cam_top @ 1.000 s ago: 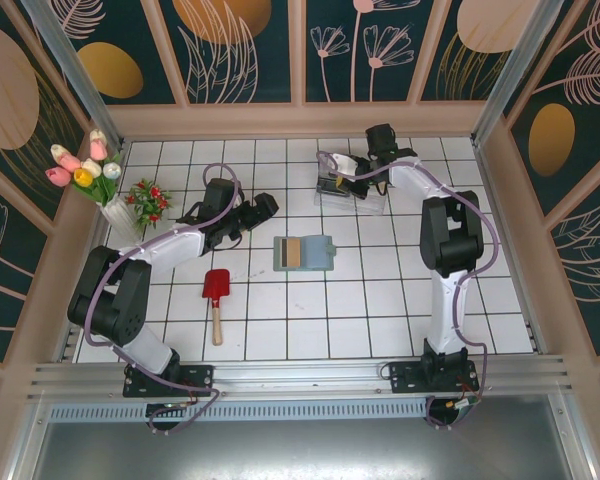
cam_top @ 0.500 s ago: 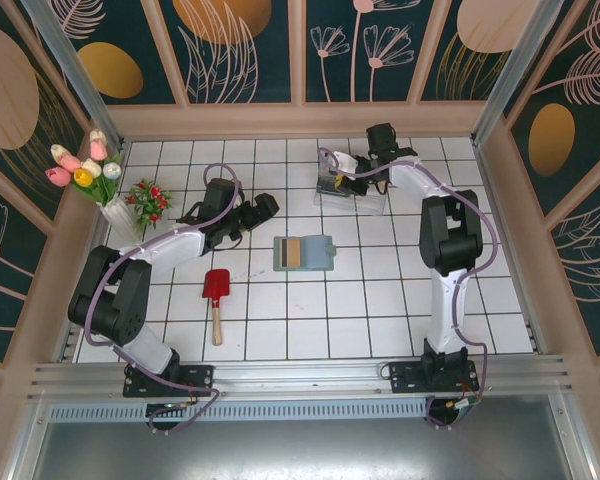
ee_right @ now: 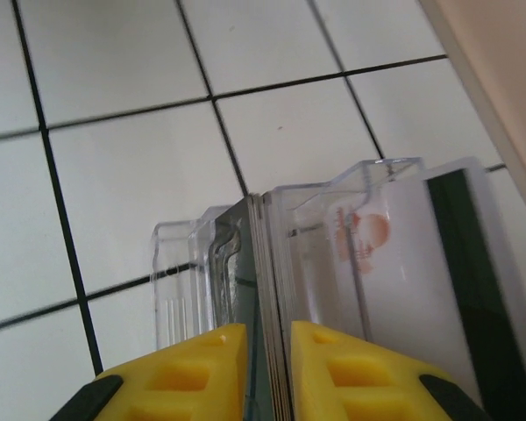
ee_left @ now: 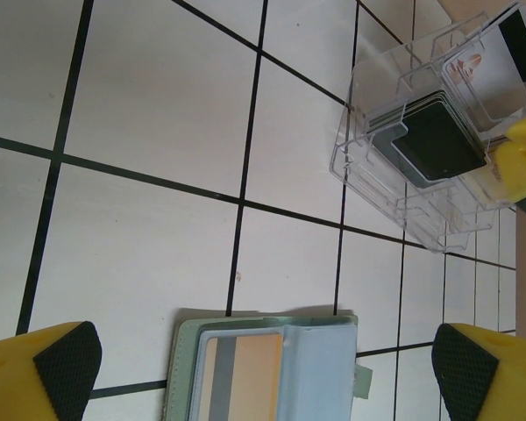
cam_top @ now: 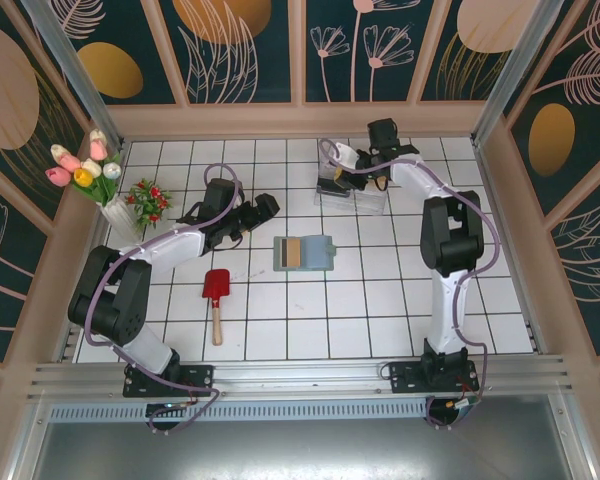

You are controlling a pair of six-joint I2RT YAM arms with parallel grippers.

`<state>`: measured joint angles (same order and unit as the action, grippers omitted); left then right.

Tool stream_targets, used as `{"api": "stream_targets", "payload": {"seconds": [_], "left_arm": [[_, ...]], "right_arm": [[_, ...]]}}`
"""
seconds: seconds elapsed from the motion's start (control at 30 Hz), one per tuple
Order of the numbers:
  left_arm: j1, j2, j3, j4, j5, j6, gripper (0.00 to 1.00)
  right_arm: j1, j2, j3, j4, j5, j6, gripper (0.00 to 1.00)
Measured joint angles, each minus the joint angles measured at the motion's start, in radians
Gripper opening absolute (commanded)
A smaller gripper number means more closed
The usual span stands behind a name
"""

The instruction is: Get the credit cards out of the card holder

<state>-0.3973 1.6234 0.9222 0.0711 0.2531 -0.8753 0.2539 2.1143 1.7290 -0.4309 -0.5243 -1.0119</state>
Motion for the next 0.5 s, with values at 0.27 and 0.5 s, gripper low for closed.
{"api": "stream_targets", "payload": {"seconds": [0.27,0.5], "left_arm": [[-0.025,-0.031,-0.055,-0.041,-0.004,0.037,0.94],[-0.095,-0.073,-0.057,-0.1,-0.019,0.071,0.85]], "right_arm": [[0.012,-0.333,-0.348,0.222,0.01,0.416,0.19],[0.157,-0.473,-0.547,0.307,0.196,0.822,0.2]]}}
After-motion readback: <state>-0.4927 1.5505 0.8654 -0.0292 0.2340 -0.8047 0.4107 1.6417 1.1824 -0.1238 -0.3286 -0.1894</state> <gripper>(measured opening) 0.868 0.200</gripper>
